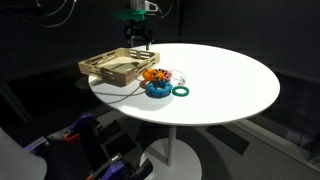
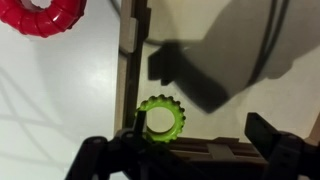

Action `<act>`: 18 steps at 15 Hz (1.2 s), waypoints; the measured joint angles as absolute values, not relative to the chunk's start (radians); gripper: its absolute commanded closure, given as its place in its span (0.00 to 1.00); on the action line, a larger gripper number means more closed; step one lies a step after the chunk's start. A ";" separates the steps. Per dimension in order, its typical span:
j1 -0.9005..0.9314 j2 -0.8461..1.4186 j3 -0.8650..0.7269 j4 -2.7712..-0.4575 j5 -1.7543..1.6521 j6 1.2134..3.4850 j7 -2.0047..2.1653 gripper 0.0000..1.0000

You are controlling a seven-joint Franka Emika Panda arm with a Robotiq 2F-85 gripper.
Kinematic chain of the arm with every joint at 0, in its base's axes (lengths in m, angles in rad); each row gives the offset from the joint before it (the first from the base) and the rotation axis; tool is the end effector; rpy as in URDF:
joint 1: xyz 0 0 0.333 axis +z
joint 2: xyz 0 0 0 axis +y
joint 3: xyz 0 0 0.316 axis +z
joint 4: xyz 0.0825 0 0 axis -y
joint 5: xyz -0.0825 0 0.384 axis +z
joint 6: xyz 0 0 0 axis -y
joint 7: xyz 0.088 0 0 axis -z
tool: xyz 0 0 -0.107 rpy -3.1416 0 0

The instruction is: Remove the green ring from the crate and put it on the pile on the right

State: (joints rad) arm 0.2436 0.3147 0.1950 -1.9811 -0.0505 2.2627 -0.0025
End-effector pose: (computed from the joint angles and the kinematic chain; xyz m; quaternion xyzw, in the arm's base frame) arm 0.5482 0.2511 0.3086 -0.9729 -0.2305 0.0152 0.0077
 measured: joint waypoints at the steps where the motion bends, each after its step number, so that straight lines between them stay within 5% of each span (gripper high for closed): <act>1: 0.245 0.318 0.195 -1.981 -0.051 2.263 -0.002 0.00; 18: 0.253 0.436 0.196 -1.979 -0.050 2.443 -0.011 0.00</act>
